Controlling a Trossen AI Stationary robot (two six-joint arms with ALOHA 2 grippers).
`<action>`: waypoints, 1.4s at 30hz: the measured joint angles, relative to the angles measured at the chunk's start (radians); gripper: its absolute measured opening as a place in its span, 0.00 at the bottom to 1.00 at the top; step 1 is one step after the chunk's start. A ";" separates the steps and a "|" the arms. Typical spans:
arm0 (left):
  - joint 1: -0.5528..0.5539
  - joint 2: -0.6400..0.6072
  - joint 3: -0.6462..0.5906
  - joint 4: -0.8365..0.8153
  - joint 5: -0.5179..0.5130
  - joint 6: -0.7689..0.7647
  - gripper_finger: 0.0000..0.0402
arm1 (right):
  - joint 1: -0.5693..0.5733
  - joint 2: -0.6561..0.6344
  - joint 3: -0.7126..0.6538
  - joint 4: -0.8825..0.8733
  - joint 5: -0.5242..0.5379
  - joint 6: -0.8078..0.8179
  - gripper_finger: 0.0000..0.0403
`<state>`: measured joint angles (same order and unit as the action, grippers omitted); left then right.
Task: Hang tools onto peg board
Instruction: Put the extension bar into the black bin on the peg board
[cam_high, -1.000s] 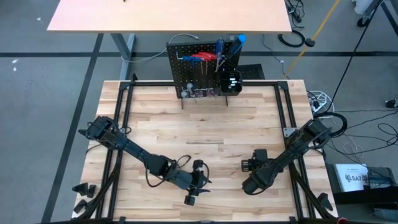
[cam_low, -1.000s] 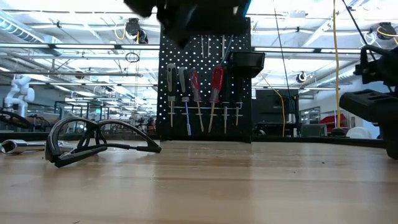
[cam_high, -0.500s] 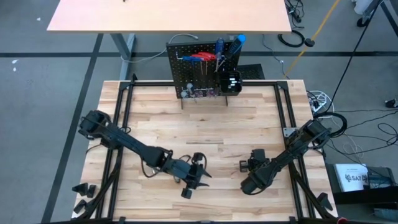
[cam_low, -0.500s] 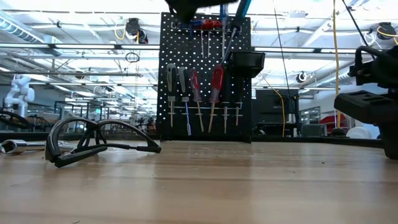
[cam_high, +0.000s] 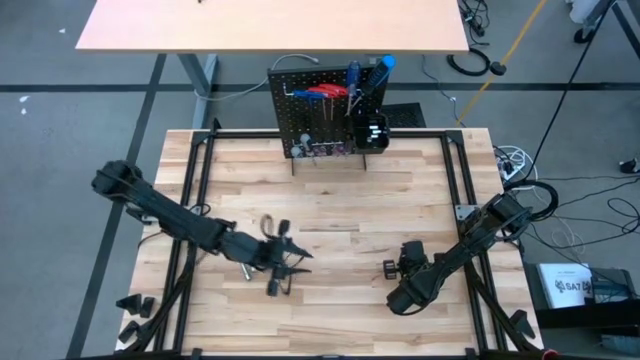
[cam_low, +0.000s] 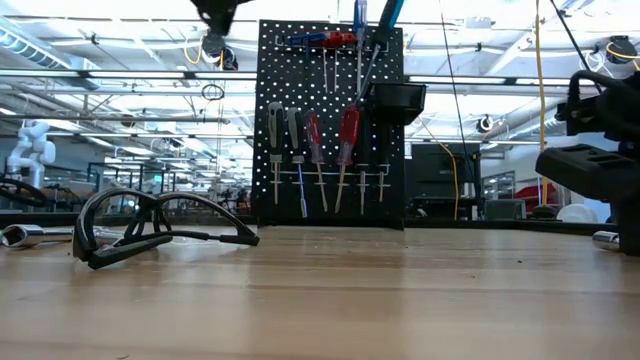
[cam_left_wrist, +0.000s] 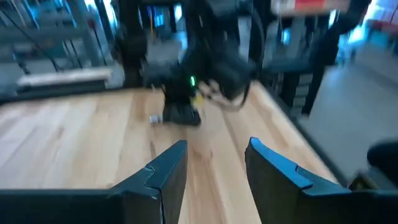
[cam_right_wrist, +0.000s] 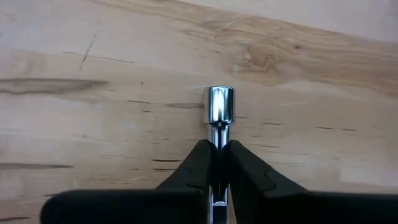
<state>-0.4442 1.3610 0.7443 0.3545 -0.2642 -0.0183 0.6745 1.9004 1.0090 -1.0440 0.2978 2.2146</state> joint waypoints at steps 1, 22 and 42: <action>0.000 -0.025 -0.040 0.061 0.000 0.000 0.41 | 0.000 -0.006 0.006 -0.008 0.000 -0.008 0.06; 0.013 -0.127 -0.183 0.174 -0.026 0.006 0.41 | -0.056 -0.324 0.157 -0.033 0.448 -0.345 0.06; 0.000 -0.384 -0.211 -0.326 -0.275 -0.047 0.41 | -0.608 -0.487 0.560 -0.035 0.344 -1.356 0.06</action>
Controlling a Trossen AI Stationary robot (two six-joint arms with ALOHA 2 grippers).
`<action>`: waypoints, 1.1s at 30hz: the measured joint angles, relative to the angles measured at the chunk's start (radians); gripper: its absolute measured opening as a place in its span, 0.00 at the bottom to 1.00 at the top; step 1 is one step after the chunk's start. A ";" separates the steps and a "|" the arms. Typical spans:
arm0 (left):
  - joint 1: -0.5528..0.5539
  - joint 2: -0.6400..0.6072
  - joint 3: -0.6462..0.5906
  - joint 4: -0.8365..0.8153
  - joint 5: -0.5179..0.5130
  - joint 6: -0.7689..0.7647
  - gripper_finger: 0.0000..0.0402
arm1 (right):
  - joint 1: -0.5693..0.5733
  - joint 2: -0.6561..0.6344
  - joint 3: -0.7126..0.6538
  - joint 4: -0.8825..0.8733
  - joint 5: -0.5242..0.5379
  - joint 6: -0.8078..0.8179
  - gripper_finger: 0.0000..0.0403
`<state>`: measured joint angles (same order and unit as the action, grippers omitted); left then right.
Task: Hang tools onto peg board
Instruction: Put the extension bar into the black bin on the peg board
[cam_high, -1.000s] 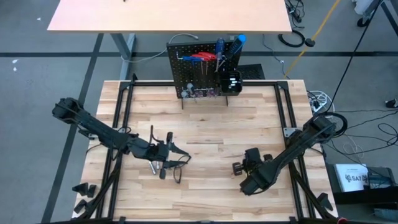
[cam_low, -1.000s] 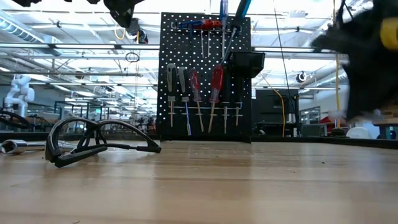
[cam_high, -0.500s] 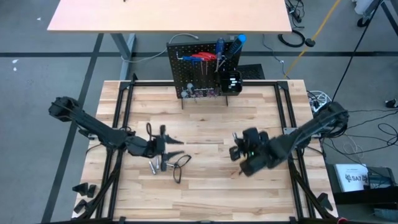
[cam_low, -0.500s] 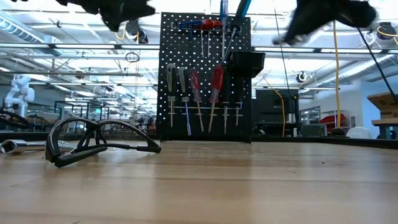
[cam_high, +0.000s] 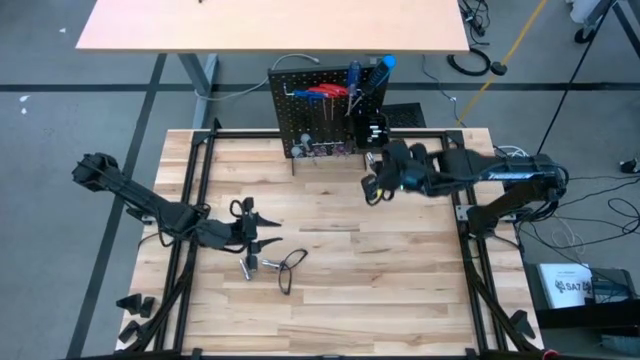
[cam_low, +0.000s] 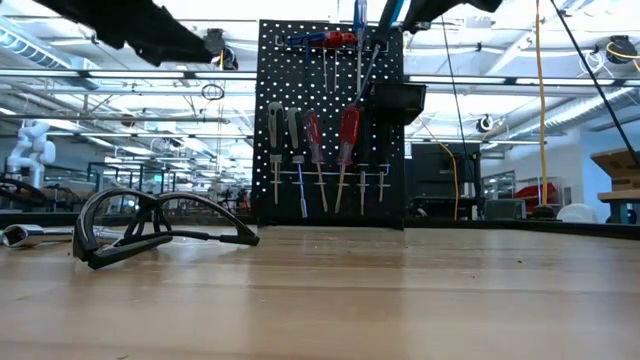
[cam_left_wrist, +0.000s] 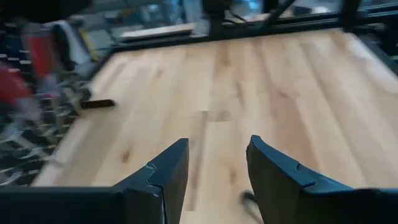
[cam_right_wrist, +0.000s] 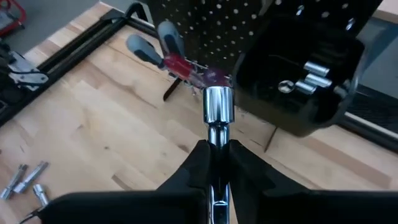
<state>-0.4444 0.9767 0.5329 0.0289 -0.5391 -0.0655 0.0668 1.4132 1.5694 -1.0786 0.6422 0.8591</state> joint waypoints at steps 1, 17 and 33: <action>0.012 -0.015 -0.009 0.003 -0.014 0.007 0.41 | -0.018 0.000 0.011 -0.007 -0.015 -0.019 0.06; 0.123 -0.212 -0.196 0.250 0.163 -0.005 0.41 | -0.245 0.003 0.026 0.039 -0.126 -0.152 0.06; 0.123 -0.222 -0.197 0.261 0.199 0.020 0.41 | -0.388 0.105 0.026 0.149 -0.159 -0.238 0.06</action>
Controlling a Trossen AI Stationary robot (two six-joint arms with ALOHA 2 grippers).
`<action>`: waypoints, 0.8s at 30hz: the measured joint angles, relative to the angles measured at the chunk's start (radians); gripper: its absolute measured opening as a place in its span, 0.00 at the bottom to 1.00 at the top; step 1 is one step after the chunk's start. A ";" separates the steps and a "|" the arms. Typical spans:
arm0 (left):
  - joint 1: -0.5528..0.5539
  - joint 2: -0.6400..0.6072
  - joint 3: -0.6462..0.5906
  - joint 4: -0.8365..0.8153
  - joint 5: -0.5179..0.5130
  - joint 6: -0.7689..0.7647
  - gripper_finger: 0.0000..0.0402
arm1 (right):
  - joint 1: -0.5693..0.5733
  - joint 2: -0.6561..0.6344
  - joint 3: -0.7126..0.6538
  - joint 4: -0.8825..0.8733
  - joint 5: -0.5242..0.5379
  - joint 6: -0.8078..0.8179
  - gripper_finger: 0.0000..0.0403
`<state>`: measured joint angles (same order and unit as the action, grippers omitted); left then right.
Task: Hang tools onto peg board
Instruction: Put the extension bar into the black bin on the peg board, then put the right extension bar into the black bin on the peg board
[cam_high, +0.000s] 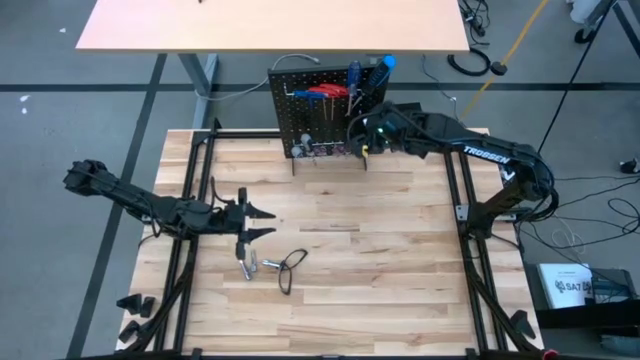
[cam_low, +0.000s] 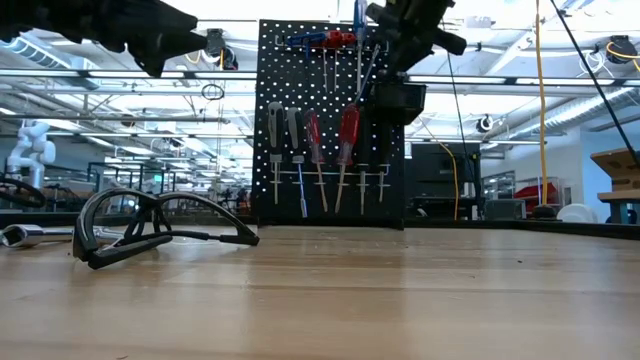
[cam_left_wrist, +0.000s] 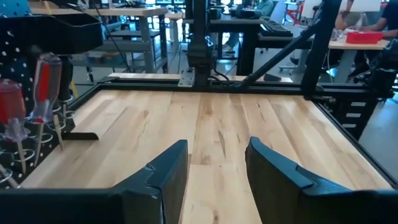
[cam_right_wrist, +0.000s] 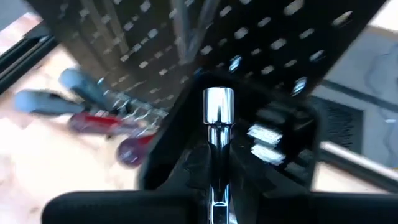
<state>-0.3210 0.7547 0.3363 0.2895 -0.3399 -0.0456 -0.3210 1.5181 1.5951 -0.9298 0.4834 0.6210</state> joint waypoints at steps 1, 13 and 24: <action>0.000 0.000 0.000 0.000 0.003 0.000 0.41 | -0.002 0.000 0.000 0.001 0.021 -0.001 0.06; 0.000 0.000 0.000 0.001 0.030 -0.002 0.41 | -0.034 0.000 0.000 0.005 0.011 -0.009 0.08; 0.000 0.000 0.000 0.001 0.031 -0.001 0.41 | -0.034 0.000 0.000 0.006 0.013 -0.032 0.43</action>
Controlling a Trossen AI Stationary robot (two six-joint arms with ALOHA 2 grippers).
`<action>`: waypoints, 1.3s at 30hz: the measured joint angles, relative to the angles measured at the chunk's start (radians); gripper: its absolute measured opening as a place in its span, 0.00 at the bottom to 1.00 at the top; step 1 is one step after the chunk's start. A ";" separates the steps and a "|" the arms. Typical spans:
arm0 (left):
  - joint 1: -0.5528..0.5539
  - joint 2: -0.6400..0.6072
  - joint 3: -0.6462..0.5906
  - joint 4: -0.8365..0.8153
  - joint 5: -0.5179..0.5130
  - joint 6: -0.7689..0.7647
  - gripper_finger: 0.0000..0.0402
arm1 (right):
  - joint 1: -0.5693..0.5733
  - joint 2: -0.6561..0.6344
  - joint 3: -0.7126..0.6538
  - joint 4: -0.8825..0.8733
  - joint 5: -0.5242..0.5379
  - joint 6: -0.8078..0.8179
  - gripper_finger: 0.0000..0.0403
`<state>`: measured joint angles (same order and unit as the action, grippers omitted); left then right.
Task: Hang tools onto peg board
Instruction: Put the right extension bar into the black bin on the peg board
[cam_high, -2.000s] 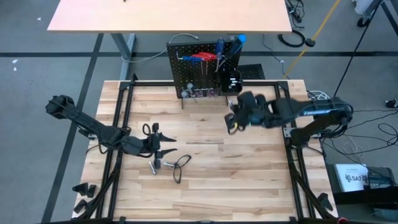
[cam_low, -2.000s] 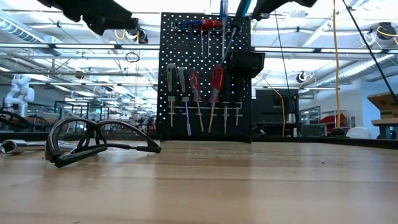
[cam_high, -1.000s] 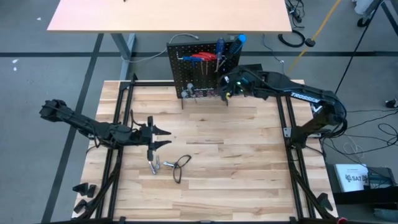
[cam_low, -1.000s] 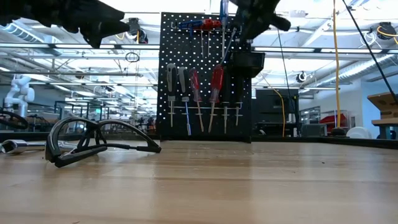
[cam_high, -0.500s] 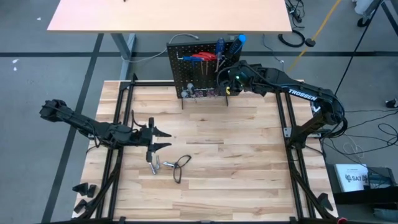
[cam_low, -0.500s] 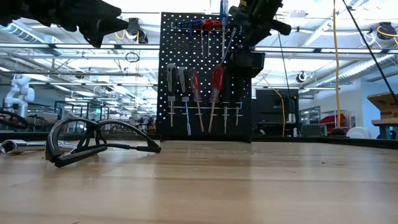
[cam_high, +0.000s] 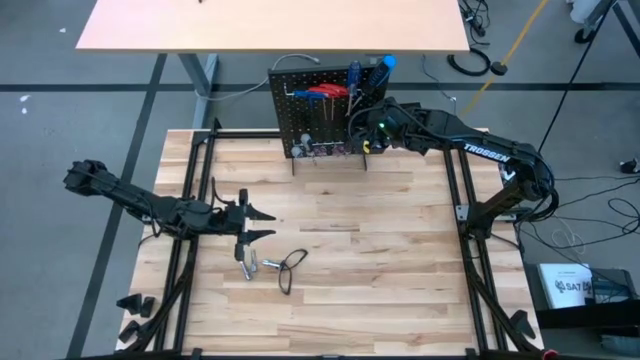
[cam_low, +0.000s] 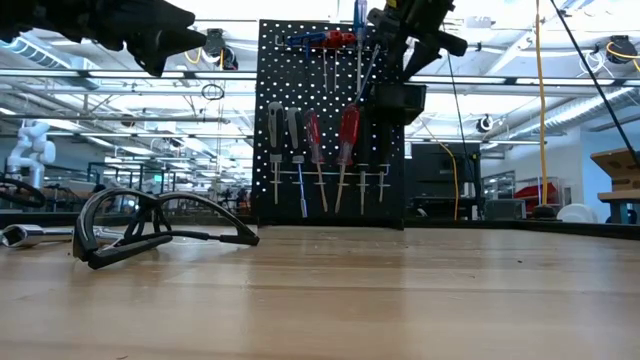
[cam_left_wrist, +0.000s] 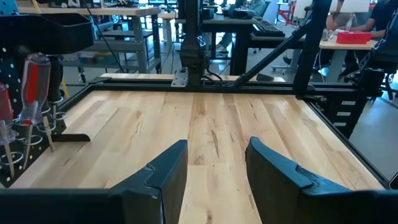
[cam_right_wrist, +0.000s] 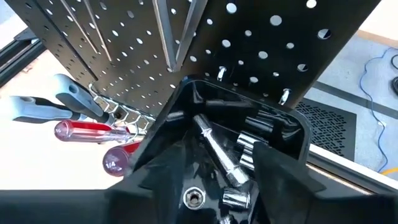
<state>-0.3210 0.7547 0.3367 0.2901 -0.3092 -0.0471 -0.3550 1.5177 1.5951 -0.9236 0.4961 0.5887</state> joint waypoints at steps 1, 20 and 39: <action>0.000 0.000 0.000 0.000 0.000 0.000 0.41 | 0.000 0.000 0.000 0.001 0.000 -0.001 0.45; 0.000 0.000 0.000 0.000 0.025 0.001 0.41 | 0.269 -0.006 0.000 0.001 -0.005 0.079 0.51; -0.001 0.004 0.001 -0.011 0.051 -0.052 0.41 | 0.634 0.247 -0.177 0.363 0.100 0.291 0.51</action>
<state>-0.3222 0.7585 0.3378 0.2795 -0.2587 -0.0995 0.2793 1.7649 1.4181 -0.5610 0.5963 0.8793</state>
